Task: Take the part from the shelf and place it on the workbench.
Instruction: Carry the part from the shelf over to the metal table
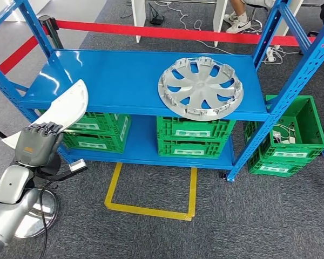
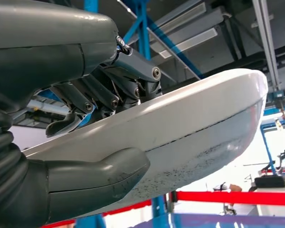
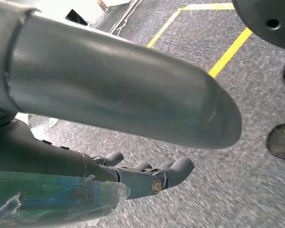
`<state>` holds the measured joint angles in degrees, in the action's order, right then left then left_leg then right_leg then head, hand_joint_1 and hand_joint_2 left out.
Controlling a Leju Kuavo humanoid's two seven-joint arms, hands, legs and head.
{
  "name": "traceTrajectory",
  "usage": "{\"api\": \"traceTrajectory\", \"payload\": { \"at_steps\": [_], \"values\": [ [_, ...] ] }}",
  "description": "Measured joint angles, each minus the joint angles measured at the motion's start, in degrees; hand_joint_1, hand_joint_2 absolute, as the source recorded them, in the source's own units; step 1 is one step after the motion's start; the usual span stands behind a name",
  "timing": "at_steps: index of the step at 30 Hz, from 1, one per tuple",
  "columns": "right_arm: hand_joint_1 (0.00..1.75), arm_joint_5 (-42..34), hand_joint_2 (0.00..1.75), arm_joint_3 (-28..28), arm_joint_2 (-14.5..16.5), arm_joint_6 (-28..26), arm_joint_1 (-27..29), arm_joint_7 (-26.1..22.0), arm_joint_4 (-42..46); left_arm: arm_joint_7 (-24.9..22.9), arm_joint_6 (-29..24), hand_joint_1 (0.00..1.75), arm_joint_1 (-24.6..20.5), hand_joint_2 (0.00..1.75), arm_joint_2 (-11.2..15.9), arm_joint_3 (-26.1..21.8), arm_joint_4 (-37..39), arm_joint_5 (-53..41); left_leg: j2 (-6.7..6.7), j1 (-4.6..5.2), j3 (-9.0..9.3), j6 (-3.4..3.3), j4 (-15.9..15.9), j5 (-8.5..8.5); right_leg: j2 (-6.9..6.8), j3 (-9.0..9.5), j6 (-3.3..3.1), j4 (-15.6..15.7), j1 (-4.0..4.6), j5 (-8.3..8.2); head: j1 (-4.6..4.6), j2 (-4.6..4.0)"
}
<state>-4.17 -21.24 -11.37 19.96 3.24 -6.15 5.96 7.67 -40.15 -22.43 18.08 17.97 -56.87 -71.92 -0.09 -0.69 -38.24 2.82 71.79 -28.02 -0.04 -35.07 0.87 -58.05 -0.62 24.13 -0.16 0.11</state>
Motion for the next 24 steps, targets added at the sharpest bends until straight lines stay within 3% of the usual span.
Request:
{"api": "traceTrajectory", "payload": {
  "at_steps": [1, 3, 5, 7, 8, 9, 11, 12, 13, 14, 16, 18, 19, 20, 22, 23, 24],
  "values": [
    [0.00, -0.1, 0.00, 0.2, 0.1, 0.0, 0.0, -0.1, -0.2, 0.2, 0.0, 1.75, -0.1, 1.75, 0.0, -0.1, 0.0, 0.1, 0.00, -0.12, 2.93, 0.08, -3.3, 0.84, 0.00, -0.79, 0.32, -0.3, 0.01, -0.45, -0.01, 0.00],
    [0.00, -0.5, 0.00, 0.5, 0.2, 0.1, 0.0, -0.4, -0.7, 0.5, 0.0, 1.75, -0.5, 1.75, 0.0, -0.5, 0.0, 0.4, -0.08, -0.16, 8.52, -0.25, -11.2, -0.18, 0.03, -1.99, 1.02, -1.0, 0.17, -1.34, 0.06, 0.00],
    [0.00, -1.1, 0.00, 1.0, 0.3, 0.2, -0.1, -0.9, -1.4, 0.9, 0.0, 1.75, -0.5, 1.75, 0.0, -1.2, 0.0, 0.8, -0.14, 0.11, 10.29, -1.25, -15.0, -1.42, 0.08, -2.63, 1.55, -1.0, 0.23, -2.50, 0.12, 0.00],
    [0.00, -1.8, 0.00, 1.6, 0.7, 0.2, 0.2, -1.5, -2.5, 1.5, 0.0, 1.75, 0.1, 1.75, 0.3, -2.2, 0.0, 1.4, 0.04, 0.17, 9.31, -2.43, -15.1, -0.51, 0.10, -3.17, 2.01, -1.0, 0.02, -2.52, 0.12, 0.00],
    [0.00, -2.0, 0.00, 1.9, 0.9, 0.2, 0.4, -1.7, -3.0, 1.9, 0.0, 1.75, 0.4, 1.75, 0.5, -2.7, 0.0, 1.7, 0.13, 0.16, 8.70, -2.96, -15.2, 0.15, 0.10, -3.66, 2.26, -2.0, -0.04, -0.88, 0.16, 0.00],
    [0.00, -2.2, 0.00, 2.2, 1.2, 0.1, 0.6, -1.9, -3.4, 2.1, 0.0, 1.75, 0.7, 1.75, 0.7, -3.2, 0.0, 1.9, 0.20, 0.14, 7.95, -3.38, -15.2, 0.86, 0.10, -4.36, 2.47, -4.3, -0.07, 1.75, 0.20, 0.00],
    [0.00, -2.4, 0.00, 2.7, 1.6, 0.1, 0.7, -2.0, -3.8, 2.3, 0.0, 1.75, 1.2, 1.75, 1.1, -4.0, 0.0, 2.1, 0.20, 0.33, 6.28, -3.79, -15.2, 2.24, 0.10, -6.00, 2.68, -11.6, -0.05, 7.66, 0.32, 0.00],
    [0.00, -2.5, 0.00, 2.9, 1.8, 0.0, 0.6, -2.1, -4.0, 2.3, 0.0, 1.75, 1.3, 1.75, 1.3, -4.2, 0.0, 2.1, 0.19, 0.45, 5.35, -3.84, -15.1, 2.94, 0.10, -6.37, 2.68, -15.1, -0.03, 9.09, 0.36, 0.00],
    [0.00, -2.6, 0.00, 3.0, 1.9, 0.0, 0.6, -2.1, -4.1, 2.4, 0.0, 1.75, 1.5, 1.75, 1.4, -4.5, 0.0, 2.2, 0.19, 0.55, 4.43, -3.83, -15.1, 3.65, 0.10, -6.05, 2.60, -17.1, 0.00, 9.08, 0.39, 0.00],
    [0.00, -2.7, 0.00, 3.2, 2.1, 0.0, 0.5, -2.2, -4.2, 2.4, 0.0, 1.75, 1.8, 1.75, 1.5, -4.6, 0.0, 2.3, 0.19, 0.64, 3.57, -3.79, -15.1, 4.33, 0.11, -4.82, 2.43, -17.4, 0.05, 7.89, 0.39, 0.00],
    [0.00, -3.0, 0.00, 3.6, 2.2, -0.2, 0.4, -2.2, -4.3, 2.4, 0.0, 1.75, 2.3, 1.75, 2.0, -5.0, -0.1, 2.6, 0.18, 0.73, 2.17, -3.53, -15.0, 5.60, 0.20, 0.42, 1.85, -12.0, 0.25, 4.97, 0.39, 0.00],
    [0.00, -3.4, 0.00, 4.0, 2.4, -0.5, 0.3, -2.1, -4.5, 2.5, 0.0, 1.75, 3.3, 1.75, 2.9, -6.0, -0.4, 3.6, 0.22, 0.81, 1.30, -2.99, -15.0, 6.76, 0.35, 6.86, 1.30, -3.1, 0.58, 5.64, 0.35, 0.00],
    [0.00, -3.7, 0.00, 4.3, 2.6, -0.7, 0.3, -2.1, -4.5, 2.7, -0.1, 1.75, 3.9, 1.75, 3.4, -6.7, -0.7, 4.1, 0.29, 0.77, 1.10, -2.66, -15.1, 7.36, 0.44, 8.66, 1.14, 0.0, 0.78, 6.52, 0.36, 0.00],
    [0.00, -3.9, 0.00, 4.6, 2.7, -0.8, 0.4, -2.1, -4.6, 2.9, -0.1, 1.75, 4.6, 1.75, 3.9, -7.4, -1.1, 4.6, 0.35, 0.72, 0.99, -2.30, -15.2, 7.94, 0.47, 9.32, 1.01, 1.6, 0.96, 7.03, 0.34, 0.00],
    [0.00, -4.4, 0.00, 5.2, 3.3, -1.1, 0.7, -2.0, -4.9, 3.4, -0.1, 1.75, 6.6, 1.75, 4.9, -9.0, -2.1, 5.3, 0.33, 0.56, 0.68, -1.58, -15.5, 8.36, 0.39, 8.28, 0.36, 1.9, 1.00, 6.14, 0.38, 0.00],
    [0.00, -4.6, 0.00, 5.5, 3.5, -1.3, 0.8, -2.0, -5.1, 3.5, -0.1, 1.75, 7.9, 1.75, 5.4, -9.8, -2.6, 5.6, 0.26, 0.52, 0.21, -1.23, -14.9, 7.03, 0.30, 7.77, -0.16, 2.0, 0.90, 5.43, 0.33, 0.00],
    [0.00, -4.9, 0.00, 5.8, 3.8, -1.5, 0.9, -2.0, -5.2, 3.5, -0.1, 1.75, 9.3, 1.75, 6.0, -10.6, -3.3, 5.8, 0.20, 0.46, -0.50, -0.91, -13.1, 4.47, 0.23, 7.10, -0.62, 2.1, 0.78, 4.58, 0.22, 0.00]
  ]
}}
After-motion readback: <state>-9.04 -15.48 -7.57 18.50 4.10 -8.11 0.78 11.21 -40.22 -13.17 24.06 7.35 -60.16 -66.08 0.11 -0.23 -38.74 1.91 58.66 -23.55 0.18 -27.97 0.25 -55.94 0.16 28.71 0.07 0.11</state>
